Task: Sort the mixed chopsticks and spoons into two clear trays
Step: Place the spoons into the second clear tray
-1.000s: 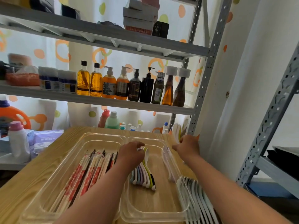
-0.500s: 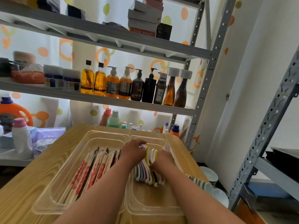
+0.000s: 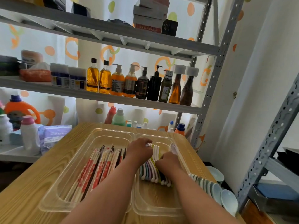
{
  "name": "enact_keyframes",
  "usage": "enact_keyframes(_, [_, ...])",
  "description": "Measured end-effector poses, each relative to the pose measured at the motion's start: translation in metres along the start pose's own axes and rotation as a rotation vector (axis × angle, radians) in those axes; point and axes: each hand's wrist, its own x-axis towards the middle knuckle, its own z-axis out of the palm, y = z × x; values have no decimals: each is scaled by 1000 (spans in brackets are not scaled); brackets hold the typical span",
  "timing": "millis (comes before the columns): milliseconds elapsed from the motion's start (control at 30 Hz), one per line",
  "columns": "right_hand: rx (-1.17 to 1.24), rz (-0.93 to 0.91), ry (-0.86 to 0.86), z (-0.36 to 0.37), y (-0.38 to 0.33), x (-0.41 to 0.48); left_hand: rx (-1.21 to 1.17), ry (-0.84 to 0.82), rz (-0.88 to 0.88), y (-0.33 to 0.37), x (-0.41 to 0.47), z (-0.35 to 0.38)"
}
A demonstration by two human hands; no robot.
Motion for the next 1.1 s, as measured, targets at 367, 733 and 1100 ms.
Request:
enact_keyframes(367, [78,30,76,2,1,2,-14,-6,-15,1,-4,-1])
enact_keyframes(733, [173,-109,309,-16,-11,-6,246,-115,2,7,-8,2])
enact_keyframes(1100, [182,59,240,-90,44,22,179,-152,-3,30,3,-2])
